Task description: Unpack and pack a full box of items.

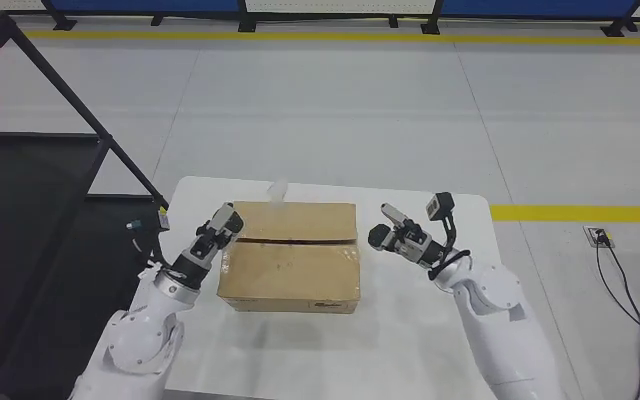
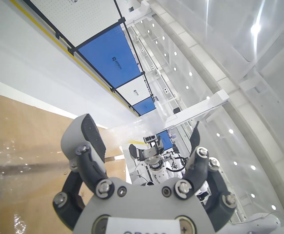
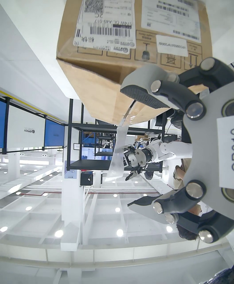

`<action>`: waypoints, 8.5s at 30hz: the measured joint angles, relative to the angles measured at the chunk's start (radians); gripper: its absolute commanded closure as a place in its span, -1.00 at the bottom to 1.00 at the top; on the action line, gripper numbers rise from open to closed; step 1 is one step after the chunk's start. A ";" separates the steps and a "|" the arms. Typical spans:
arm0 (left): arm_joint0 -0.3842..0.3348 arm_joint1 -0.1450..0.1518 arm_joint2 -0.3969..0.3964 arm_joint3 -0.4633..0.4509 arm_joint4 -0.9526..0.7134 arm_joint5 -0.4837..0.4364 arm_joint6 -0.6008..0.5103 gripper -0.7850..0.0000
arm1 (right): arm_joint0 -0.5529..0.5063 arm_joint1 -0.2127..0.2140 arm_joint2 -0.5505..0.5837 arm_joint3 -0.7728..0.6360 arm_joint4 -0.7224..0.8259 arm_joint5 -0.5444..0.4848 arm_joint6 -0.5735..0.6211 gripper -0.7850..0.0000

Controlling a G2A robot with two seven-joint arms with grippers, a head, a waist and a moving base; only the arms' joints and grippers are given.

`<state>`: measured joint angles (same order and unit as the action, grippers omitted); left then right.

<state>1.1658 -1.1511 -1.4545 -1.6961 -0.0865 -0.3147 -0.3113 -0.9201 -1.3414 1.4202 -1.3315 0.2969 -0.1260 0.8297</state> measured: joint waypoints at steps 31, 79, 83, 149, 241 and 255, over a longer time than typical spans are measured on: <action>-0.008 0.066 -0.372 0.041 -0.181 0.267 -0.519 -1.00 | -0.011 0.020 -0.022 -0.033 -0.074 -0.028 -0.095 -1.00; -0.723 -0.028 0.343 0.650 -0.009 0.343 -0.497 -1.00 | -0.109 0.052 0.088 0.032 0.085 -0.075 -0.111 -1.00; -0.790 -0.060 0.428 0.759 -0.008 0.290 -0.520 -1.00 | -0.144 0.058 0.115 0.019 0.108 -0.090 -0.115 -1.00; -0.738 -0.093 0.456 0.720 0.163 0.121 -0.475 -1.00 | -0.144 0.093 0.091 0.027 0.147 -0.102 -0.121 -1.00; -0.629 -0.116 0.495 0.542 0.254 0.055 -0.514 -0.87 | -0.137 0.122 0.059 0.066 0.184 -0.110 -0.138 -1.00; -0.598 -0.106 0.416 0.476 0.167 0.043 -0.468 -1.00 | -0.130 0.122 0.046 0.031 0.193 -0.116 -0.144 -1.00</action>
<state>0.5676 -1.2573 -1.0384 -1.2201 0.0803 -0.2713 -0.7790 -1.0505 -1.2189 1.4667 -1.3001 0.4896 -0.2422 0.6856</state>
